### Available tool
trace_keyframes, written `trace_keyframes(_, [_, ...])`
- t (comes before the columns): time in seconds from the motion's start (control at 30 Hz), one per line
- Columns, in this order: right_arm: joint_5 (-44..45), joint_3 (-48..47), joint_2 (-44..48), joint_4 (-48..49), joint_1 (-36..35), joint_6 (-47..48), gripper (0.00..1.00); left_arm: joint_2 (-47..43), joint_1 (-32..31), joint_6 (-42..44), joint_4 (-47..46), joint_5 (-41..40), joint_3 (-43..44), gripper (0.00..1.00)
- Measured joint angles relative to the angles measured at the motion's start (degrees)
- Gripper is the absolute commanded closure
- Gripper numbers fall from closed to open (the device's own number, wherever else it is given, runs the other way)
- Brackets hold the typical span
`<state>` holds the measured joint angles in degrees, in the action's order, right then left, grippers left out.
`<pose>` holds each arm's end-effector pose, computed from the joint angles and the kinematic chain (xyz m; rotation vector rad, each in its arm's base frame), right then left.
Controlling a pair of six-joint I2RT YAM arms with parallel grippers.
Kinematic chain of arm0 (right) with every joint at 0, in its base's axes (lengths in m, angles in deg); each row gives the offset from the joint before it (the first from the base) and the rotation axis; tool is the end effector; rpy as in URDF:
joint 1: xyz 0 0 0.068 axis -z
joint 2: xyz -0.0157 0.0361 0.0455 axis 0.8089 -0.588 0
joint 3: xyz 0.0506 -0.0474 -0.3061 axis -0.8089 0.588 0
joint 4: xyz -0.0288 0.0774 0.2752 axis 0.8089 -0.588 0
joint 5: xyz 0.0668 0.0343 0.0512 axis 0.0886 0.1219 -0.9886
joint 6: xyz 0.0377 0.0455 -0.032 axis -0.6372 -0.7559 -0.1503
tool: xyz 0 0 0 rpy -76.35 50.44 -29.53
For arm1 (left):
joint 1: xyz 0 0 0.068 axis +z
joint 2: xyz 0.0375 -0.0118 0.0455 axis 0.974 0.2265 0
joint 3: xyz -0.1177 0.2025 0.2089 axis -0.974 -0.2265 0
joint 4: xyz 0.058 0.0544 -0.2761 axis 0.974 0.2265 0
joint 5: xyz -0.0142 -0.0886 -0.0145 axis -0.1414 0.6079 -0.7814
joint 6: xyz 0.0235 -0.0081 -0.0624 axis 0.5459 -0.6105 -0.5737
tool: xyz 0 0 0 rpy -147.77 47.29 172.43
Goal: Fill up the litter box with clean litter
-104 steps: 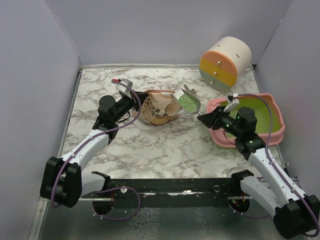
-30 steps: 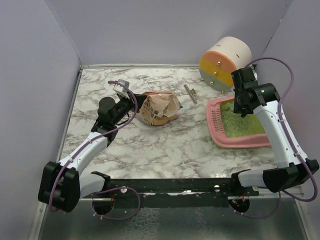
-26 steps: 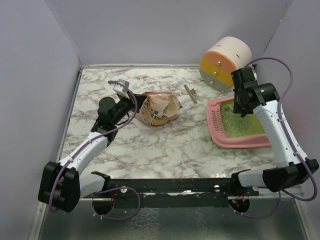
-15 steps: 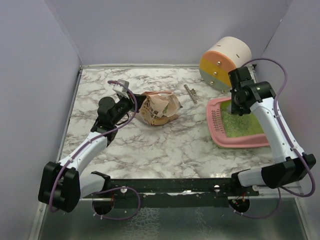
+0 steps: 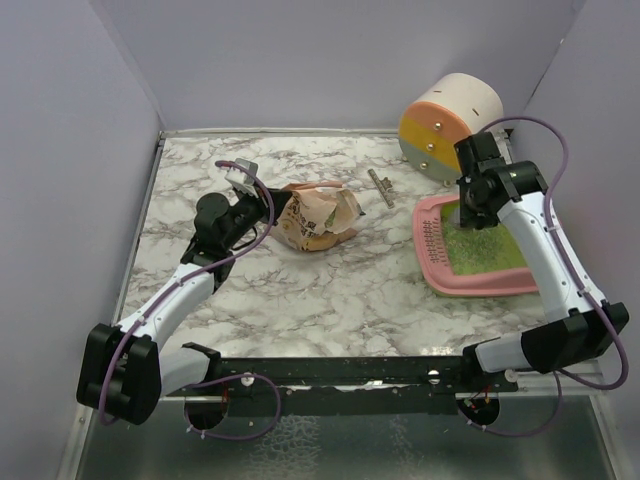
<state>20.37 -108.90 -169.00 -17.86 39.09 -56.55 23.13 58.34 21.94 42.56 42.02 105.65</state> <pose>0.2712 0.0493 0.3983 0.1575 2.6476 -0.4180 0.2688 -0.1086 0.3210 0.2255 1.5898 -0.8048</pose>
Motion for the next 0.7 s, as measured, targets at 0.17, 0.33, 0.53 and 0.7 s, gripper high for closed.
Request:
trace_keyframes(0.17, [-9.18, 0.66, 3.39, 4.68, 0.07, 2.47, 0.99, -0.57, 0.42, 0.76, 1.36, 0.13, 0.42, 1.0])
trace_keyframes(0.33, [-23.19, 1.29, 5.18, 12.81, -0.09, 4.04, 0.99, -4.2, 0.46, 3.21, 6.16, -0.59, 0.7, 1.0])
trace_keyframes(0.53, [-35.87, 2.67, 1.14, 23.26, -1.22, 5.6, 0.99, -11.91, 0.44, 5.44, 13.7, -4.92, -0.81, 1.0])
trace_keyframes(0.7, [-41.62, 3.34, -6.23, 30.86, -3.28, 6.95, 0.99, -18.05, 0.44, 7.63, 20.83, -8.96, -1.01, 1.0])
